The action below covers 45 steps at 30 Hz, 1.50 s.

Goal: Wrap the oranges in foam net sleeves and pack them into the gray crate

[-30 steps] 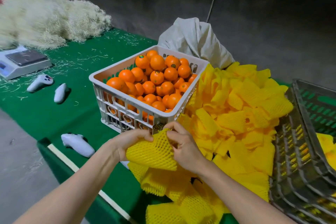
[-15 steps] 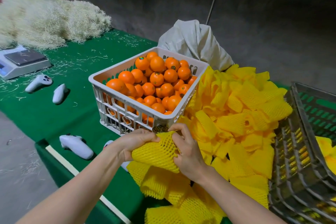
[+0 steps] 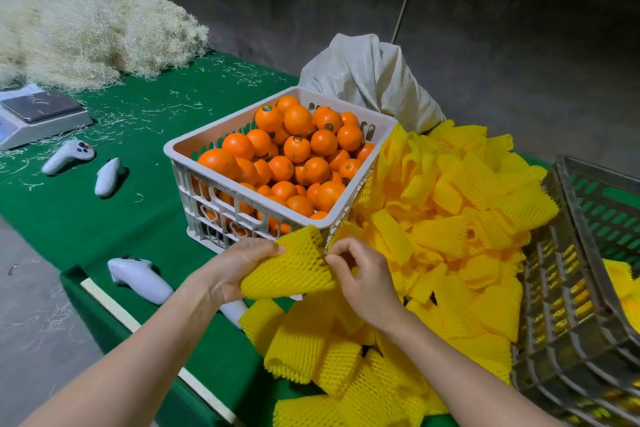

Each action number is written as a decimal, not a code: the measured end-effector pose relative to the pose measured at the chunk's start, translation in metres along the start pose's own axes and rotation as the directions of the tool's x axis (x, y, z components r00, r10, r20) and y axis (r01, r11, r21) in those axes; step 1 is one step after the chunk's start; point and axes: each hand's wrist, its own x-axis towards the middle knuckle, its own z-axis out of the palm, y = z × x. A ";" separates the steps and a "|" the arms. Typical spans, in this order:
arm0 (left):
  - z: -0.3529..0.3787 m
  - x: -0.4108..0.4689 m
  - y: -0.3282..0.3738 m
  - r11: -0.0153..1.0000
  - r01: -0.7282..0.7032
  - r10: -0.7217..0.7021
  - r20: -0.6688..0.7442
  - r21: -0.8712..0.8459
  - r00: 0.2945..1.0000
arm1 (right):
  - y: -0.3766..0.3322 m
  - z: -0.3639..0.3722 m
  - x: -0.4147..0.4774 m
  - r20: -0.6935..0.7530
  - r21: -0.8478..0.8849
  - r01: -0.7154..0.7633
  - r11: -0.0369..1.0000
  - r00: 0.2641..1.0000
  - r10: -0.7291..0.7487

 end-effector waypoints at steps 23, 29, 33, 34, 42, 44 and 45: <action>-0.013 0.009 0.007 0.988 0.066 -0.080 0.093 0.140 0.992 | 0.009 0.037 0.030 -0.235 0.034 -0.307 0.951 0.922 0.306; -0.001 0.009 0.012 0.993 0.033 -0.049 0.141 0.115 0.989 | 0.009 0.017 0.028 -0.063 0.045 -0.297 0.954 0.952 0.300; 0.003 0.008 0.016 0.996 0.025 -0.038 0.166 0.084 0.985 | -0.009 -0.013 0.020 -0.253 0.197 -0.215 0.956 0.931 0.261; 0.006 0.007 0.018 0.996 0.017 -0.032 0.183 0.084 0.982 | -0.015 -0.019 0.017 -0.276 0.154 -0.149 0.977 0.943 0.187; 0.042 0.003 0.026 0.944 -0.198 0.119 0.289 0.264 0.950 | -0.041 -0.045 0.022 -0.126 -0.319 -0.050 0.946 0.992 0.010; 0.043 -0.003 0.023 0.910 -0.242 0.146 0.284 0.337 0.948 | -0.044 -0.054 0.031 -0.124 -0.201 -0.127 0.971 0.987 0.103; 0.044 -0.007 0.021 0.889 -0.276 0.169 0.297 0.366 0.940 | -0.045 -0.056 0.034 -0.096 -0.166 -0.184 0.969 0.981 0.170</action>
